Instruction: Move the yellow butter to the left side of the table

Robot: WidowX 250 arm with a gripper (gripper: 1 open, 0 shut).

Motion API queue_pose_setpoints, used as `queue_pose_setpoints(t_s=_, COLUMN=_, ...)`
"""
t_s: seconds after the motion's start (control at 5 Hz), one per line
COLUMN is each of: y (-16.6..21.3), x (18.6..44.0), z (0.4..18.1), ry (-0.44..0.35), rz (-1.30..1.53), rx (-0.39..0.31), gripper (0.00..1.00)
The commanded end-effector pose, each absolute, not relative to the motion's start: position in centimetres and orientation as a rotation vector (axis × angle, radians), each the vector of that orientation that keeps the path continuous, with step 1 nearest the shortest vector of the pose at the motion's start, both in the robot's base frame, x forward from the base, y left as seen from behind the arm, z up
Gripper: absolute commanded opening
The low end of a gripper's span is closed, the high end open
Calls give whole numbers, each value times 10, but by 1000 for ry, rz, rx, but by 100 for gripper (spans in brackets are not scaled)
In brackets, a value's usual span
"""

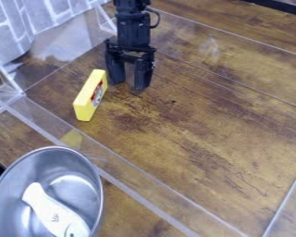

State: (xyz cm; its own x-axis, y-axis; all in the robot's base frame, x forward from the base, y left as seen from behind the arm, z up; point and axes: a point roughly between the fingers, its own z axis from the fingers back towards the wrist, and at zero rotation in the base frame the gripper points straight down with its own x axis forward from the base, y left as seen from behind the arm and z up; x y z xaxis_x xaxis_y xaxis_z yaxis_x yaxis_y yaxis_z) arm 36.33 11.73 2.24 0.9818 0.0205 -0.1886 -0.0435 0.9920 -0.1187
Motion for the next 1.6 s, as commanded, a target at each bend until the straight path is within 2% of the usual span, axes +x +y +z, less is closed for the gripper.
queue_pose_setpoints(t_s=0.0, y=131, x=365, z=25, ry=159, rz=44, rx=-113, gripper=100)
queue_pose_setpoints(t_s=0.6, y=144, x=367, z=18, ry=179, rz=64, rx=-105, gripper=100)
queue_pose_setpoints(t_s=1.2, y=156, x=367, z=17, ry=207, rz=86, rx=-98, gripper=100)
queue_pose_setpoints(t_s=1.4, y=160, x=360, z=21, ry=196, rz=99, rx=-93, gripper=100)
